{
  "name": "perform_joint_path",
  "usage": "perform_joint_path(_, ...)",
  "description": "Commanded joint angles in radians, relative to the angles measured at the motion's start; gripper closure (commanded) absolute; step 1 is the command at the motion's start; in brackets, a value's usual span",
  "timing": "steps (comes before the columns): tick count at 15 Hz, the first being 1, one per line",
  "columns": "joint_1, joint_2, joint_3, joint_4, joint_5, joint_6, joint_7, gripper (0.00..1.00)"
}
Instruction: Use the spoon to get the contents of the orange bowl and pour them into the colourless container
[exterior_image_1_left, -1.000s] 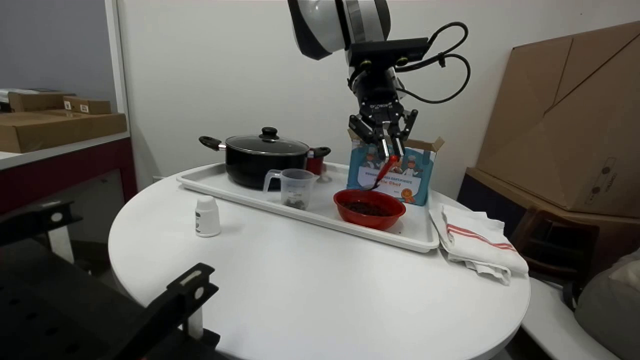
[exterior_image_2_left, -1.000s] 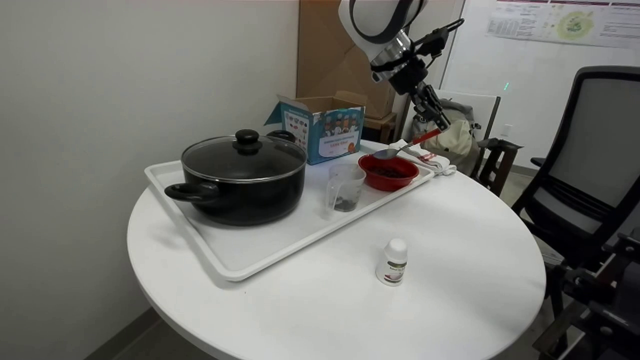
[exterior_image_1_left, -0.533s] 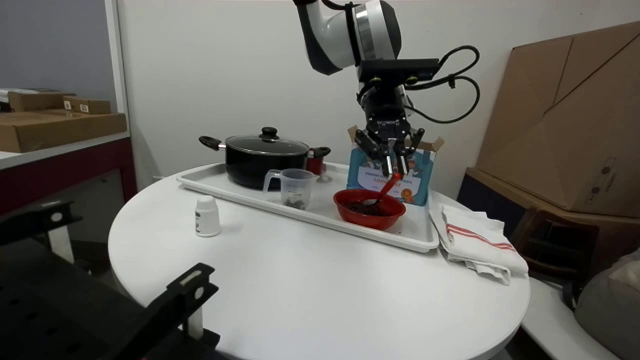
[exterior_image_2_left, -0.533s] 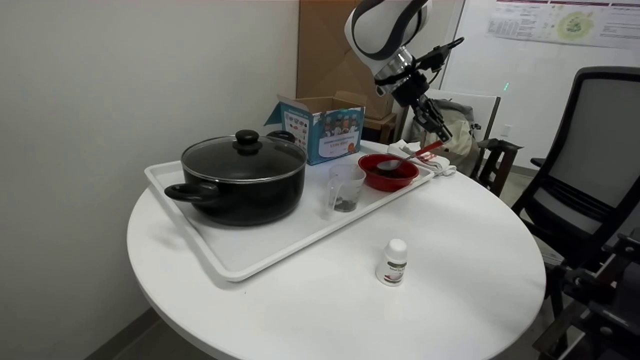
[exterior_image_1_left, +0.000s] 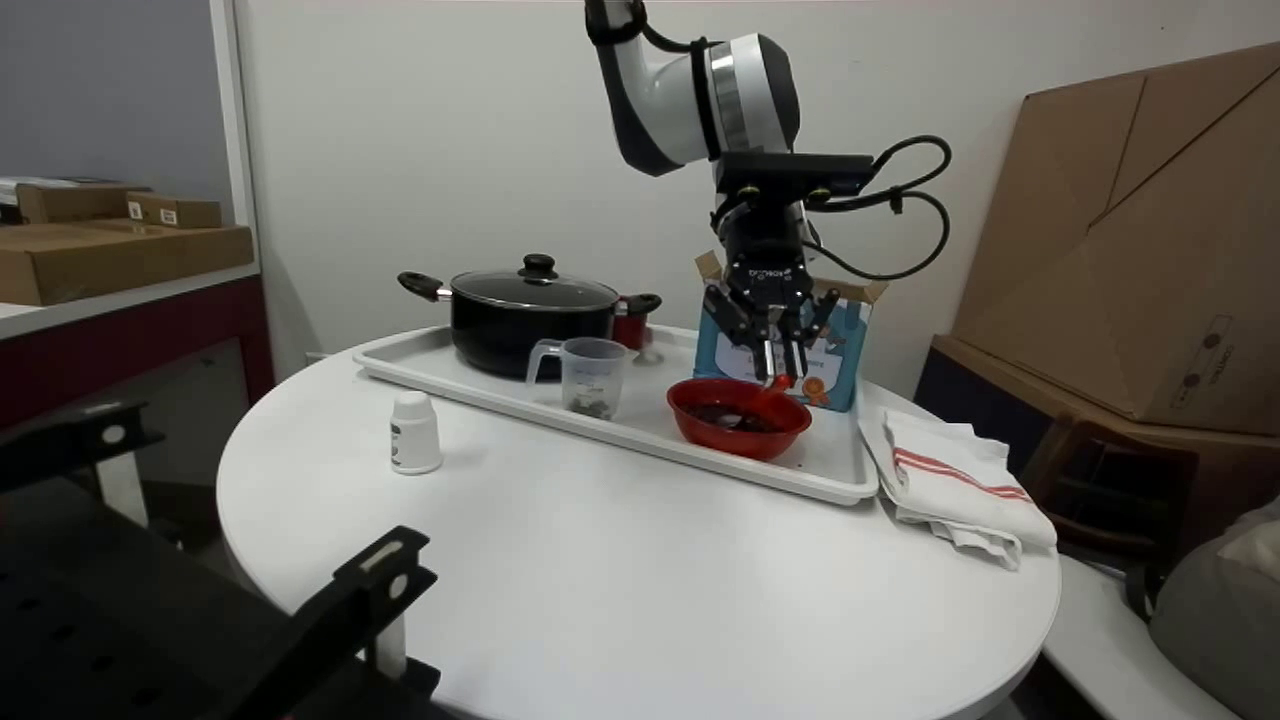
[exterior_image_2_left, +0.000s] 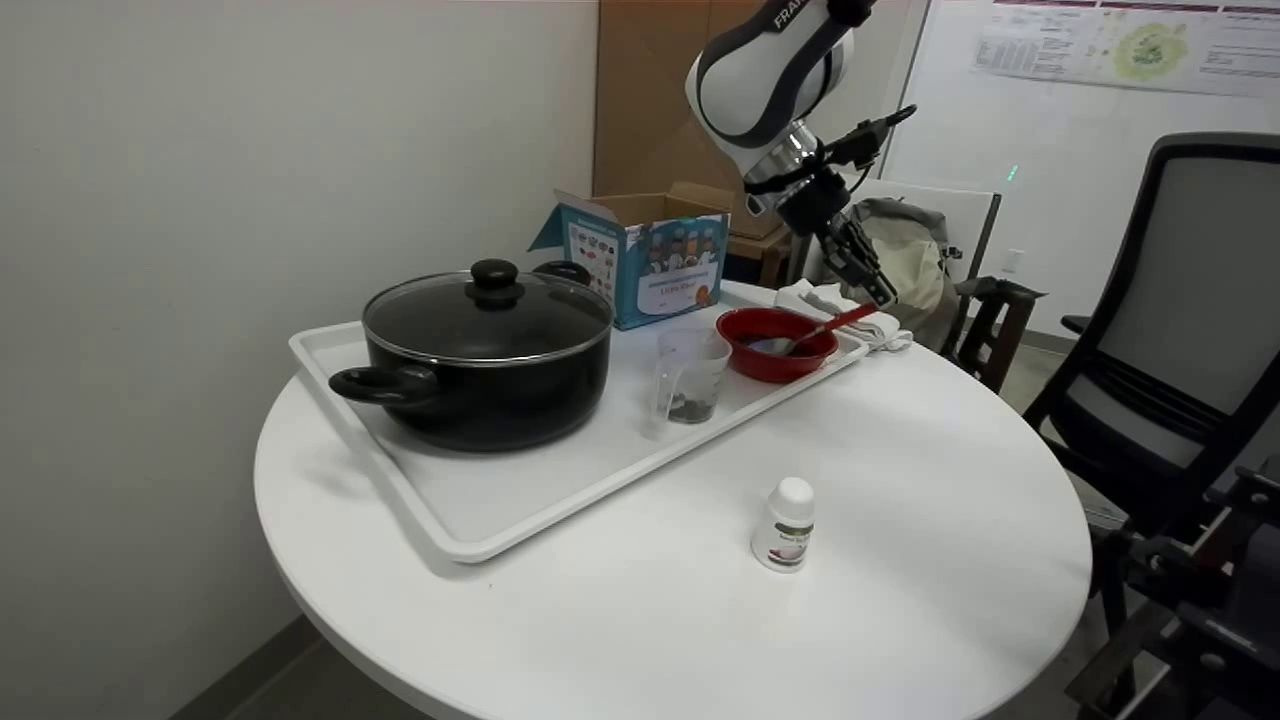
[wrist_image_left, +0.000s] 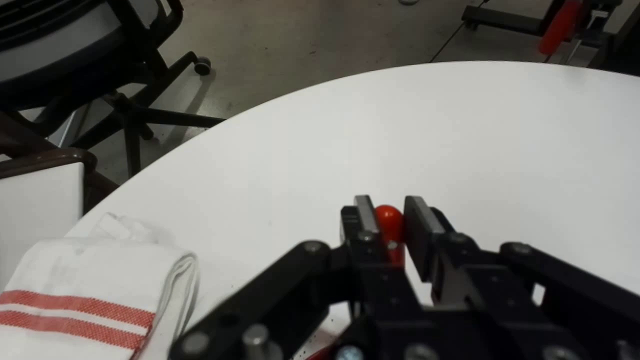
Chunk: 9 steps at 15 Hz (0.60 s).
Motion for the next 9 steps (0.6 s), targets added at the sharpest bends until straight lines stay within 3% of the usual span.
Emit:
perform_joint_path(1,-0.015,0.042,-0.003,0.072,0.035,-0.027,-0.045,0.91)
perform_joint_path(5,-0.03,0.055,-0.002,0.087,0.053,-0.031,-0.059,0.9)
perform_joint_path(7,-0.036,0.063,-0.003,0.095,0.062,-0.034,-0.064,0.72)
perform_joint_path(8,-0.039,0.066,-0.003,0.098,0.065,-0.034,-0.065,0.55)
perform_joint_path(9,-0.043,0.068,-0.004,0.101,0.067,-0.034,-0.067,0.48)
